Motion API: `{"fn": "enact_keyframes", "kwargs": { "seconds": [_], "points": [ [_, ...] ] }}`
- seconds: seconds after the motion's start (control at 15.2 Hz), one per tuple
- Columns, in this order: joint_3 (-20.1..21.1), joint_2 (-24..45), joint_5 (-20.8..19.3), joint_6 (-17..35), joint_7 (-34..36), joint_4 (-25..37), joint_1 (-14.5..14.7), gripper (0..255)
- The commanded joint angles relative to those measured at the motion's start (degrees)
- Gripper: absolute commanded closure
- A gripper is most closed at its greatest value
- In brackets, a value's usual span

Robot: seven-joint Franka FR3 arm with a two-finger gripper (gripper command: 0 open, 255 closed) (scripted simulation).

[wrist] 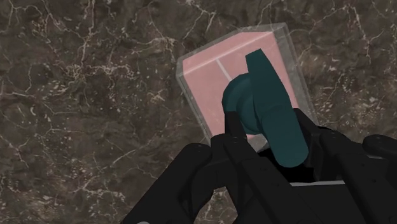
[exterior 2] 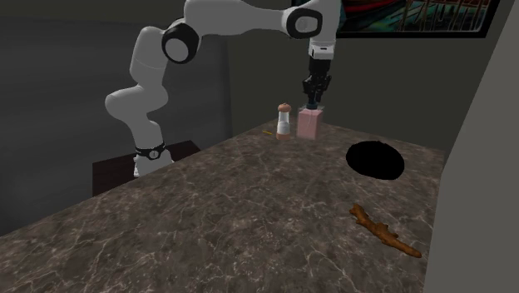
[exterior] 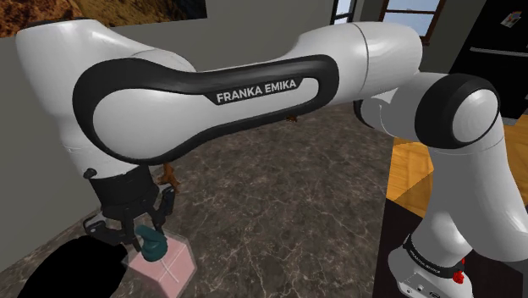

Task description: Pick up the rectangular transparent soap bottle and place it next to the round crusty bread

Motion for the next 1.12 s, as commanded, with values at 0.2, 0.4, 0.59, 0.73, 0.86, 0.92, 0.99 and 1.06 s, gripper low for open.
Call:
{"fn": "enact_keyframes", "kwargs": {
  "seconds": [0.2,0.4,0.59,0.73,0.86,0.92,0.99,1.06],
  "points": [
    [0.01,-0.63,0.19,4.33,-0.04,-5.03,-0.99,255],
    [-0.05,-0.63,0.15,6.65,-0.06,-7.43,-1.38,255],
    [-0.15,-0.49,0.04,8.88,-0.06,-9.58,-1.67,255],
    [-0.24,-0.31,-0.06,10.32,-0.05,-10.89,-1.82,255],
    [-0.34,-0.08,-0.19,11.73,-0.03,-12.11,-1.94,255],
    [-0.39,0.06,-0.27,12.42,-0.02,-12.69,-1.99,255],
    [-0.45,0.21,-0.35,13.1,0.0,-13.25,-2.04,255],
    [-0.51,0.35,-0.43,13.71,0.02,-13.74,-2.07,255]
  ]
}}
